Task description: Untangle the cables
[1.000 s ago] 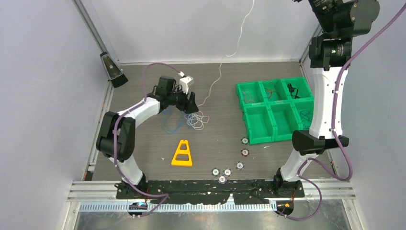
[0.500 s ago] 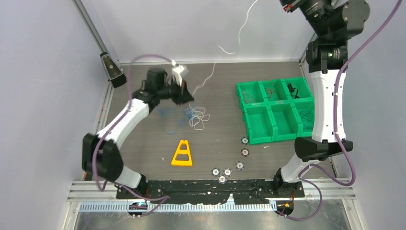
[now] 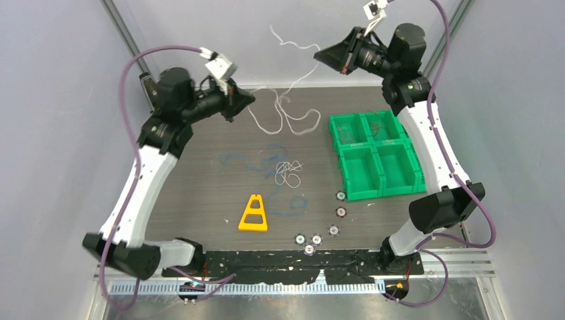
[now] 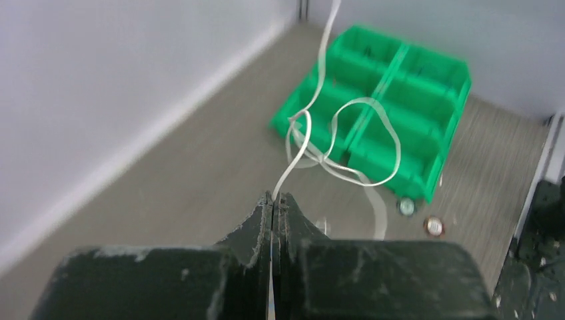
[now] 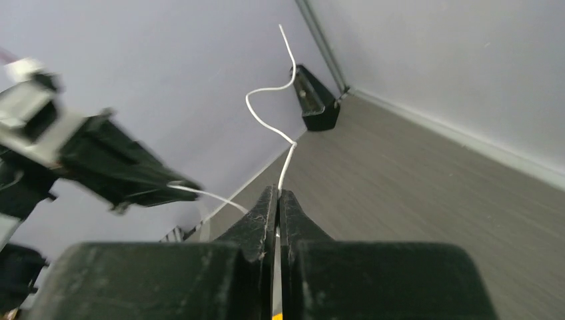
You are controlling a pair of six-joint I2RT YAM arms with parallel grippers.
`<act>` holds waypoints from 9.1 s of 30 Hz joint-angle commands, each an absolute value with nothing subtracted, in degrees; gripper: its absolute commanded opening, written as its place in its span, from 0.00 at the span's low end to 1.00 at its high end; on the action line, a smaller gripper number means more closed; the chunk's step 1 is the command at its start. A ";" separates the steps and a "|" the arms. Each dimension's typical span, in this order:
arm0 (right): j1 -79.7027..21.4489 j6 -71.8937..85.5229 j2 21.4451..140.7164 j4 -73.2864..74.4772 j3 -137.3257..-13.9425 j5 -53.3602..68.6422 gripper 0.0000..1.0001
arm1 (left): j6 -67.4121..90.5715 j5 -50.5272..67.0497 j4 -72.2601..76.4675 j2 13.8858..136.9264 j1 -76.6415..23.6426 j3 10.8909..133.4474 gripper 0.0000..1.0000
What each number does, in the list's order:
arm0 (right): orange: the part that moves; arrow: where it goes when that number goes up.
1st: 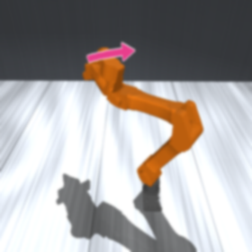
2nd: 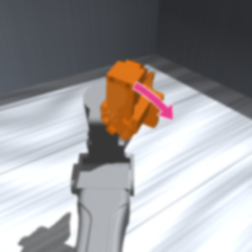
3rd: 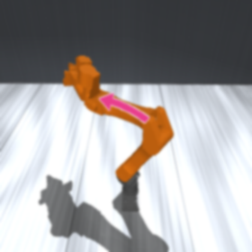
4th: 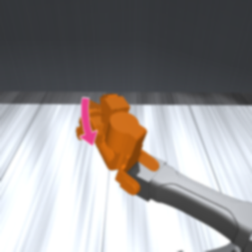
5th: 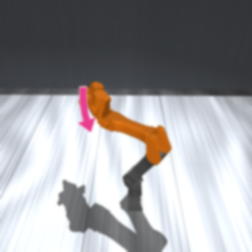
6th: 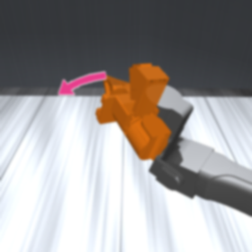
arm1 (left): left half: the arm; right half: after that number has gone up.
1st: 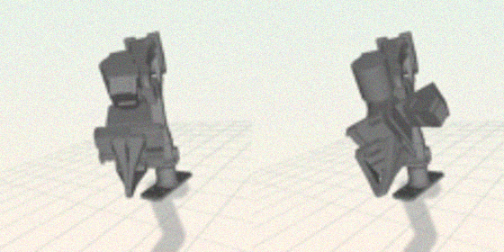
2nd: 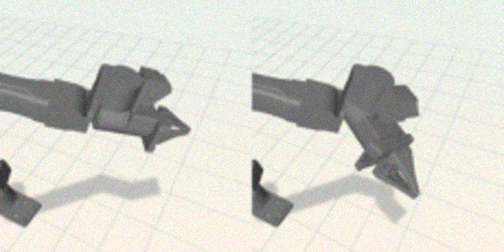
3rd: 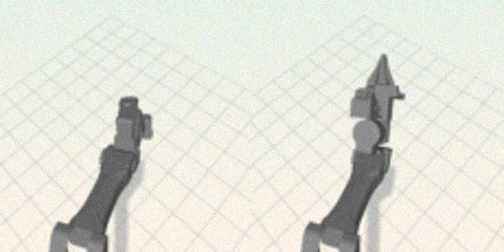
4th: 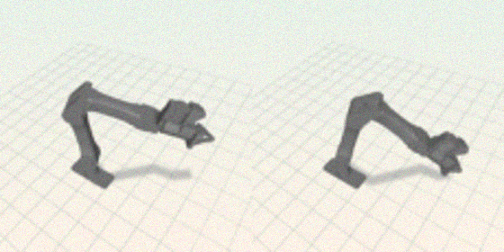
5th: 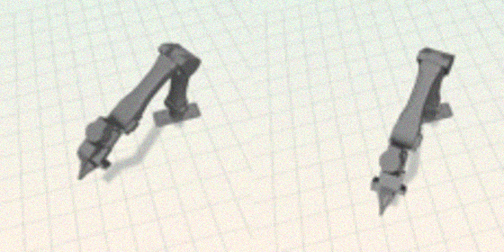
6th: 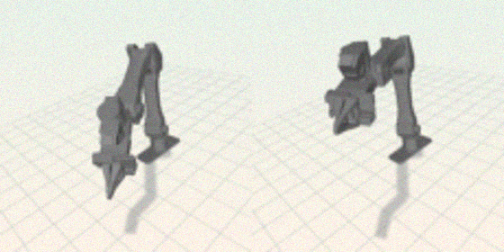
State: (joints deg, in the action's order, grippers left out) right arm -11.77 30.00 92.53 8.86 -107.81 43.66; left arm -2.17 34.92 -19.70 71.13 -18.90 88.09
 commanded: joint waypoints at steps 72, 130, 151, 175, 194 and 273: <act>-24.99 33.62 91.47 8.96 -98.65 53.89 0.06 | 2.60 48.43 -1.57 59.72 -4.96 67.00 1.00; -28.70 43.71 89.15 -4.94 -93.30 61.55 0.05 | -30.55 20.24 21.92 61.19 -39.11 60.90 0.99; -28.74 43.32 89.67 -4.67 -93.74 62.03 0.06 | -30.08 29.90 21.67 58.15 -39.14 59.66 1.00; -29.95 44.54 89.02 -5.34 -96.11 65.24 0.06 | -26.88 32.05 20.50 64.16 -32.56 60.11 0.23; -24.95 42.71 88.95 -0.41 -105.20 65.58 0.06 | -14.65 36.06 3.25 62.62 -28.72 61.18 0.00; 24.38 -43.45 89.26 65.08 -76.61 28.81 0.05 | -4.56 41.87 -13.39 60.44 -26.46 58.76 1.00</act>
State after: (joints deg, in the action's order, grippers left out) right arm 24.14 -40.01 86.61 65.12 -78.30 33.34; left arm -2.66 42.48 -12.80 61.73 -26.61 58.72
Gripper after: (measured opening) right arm 0.069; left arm 0.994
